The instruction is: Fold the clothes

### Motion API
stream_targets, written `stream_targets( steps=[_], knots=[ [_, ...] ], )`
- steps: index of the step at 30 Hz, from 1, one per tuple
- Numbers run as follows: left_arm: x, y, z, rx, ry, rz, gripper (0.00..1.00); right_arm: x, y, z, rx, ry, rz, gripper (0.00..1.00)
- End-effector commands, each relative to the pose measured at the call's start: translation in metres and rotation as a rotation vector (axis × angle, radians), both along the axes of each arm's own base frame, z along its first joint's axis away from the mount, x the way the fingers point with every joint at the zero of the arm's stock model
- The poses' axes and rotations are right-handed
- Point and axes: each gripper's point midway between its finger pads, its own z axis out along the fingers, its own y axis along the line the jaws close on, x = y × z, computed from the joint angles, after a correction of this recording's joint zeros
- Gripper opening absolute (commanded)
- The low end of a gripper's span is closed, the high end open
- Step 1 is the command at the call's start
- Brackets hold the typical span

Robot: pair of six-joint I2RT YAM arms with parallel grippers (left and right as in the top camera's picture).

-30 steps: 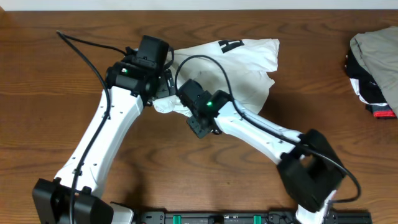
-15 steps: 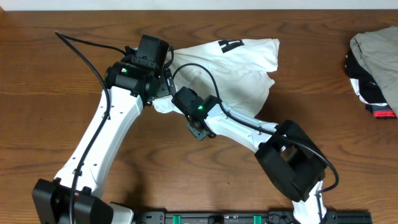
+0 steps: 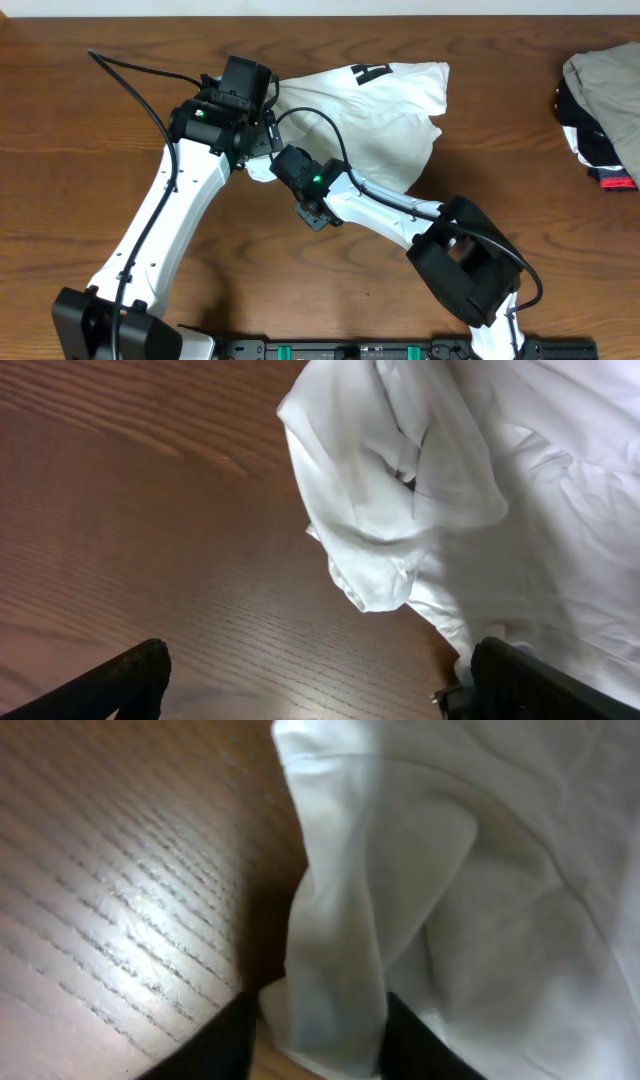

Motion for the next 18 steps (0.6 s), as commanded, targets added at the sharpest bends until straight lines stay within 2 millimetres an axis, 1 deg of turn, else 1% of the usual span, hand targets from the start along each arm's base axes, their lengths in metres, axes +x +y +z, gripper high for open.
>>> stream_targets(
  steps=[1,2,3,5,7,8,10,13,15,18],
  knots=[
    [-0.004,-0.003,-0.006,-0.001,0.024,-0.015,0.98,-0.002,0.004,0.0,0.008,-0.001,0.0,0.31],
    [-0.004,-0.003,-0.006,0.0,0.024,-0.015,0.98,-0.002,0.004,-0.001,0.008,-0.001,0.0,0.31],
    [-0.004,-0.003,-0.006,0.0,0.024,-0.015,0.98,-0.002,0.004,-0.001,0.008,-0.001,0.0,0.28],
    [-0.004,-0.003,-0.006,-0.001,0.025,-0.015,0.98,-0.002,0.004,-0.001,0.008,-0.001,-0.003,0.19],
    [-0.004,-0.003,-0.006,0.0,0.024,-0.015,0.98,-0.002,0.004,-0.001,0.007,0.0,-0.008,0.03],
    [-0.004,-0.003,-0.006,0.0,0.024,-0.015,0.98,-0.002,0.003,-0.001,0.003,-0.003,-0.01,0.01],
    [-0.004,-0.003,-0.006,0.0,0.024,-0.015,0.98,0.0,-0.002,0.0,-0.017,-0.015,-0.036,0.01],
    [-0.004,-0.003,-0.006,0.0,0.025,-0.015,0.98,-0.004,-0.01,0.003,-0.042,0.003,-0.063,0.01],
    [-0.004,-0.003,-0.006,0.0,0.025,-0.015,0.98,-0.011,-0.017,0.008,-0.068,0.029,-0.088,0.01],
    [-0.004,-0.003,-0.006,0.0,0.025,-0.015,0.98,-0.022,-0.03,0.022,-0.114,0.071,-0.134,0.01]
  ],
)
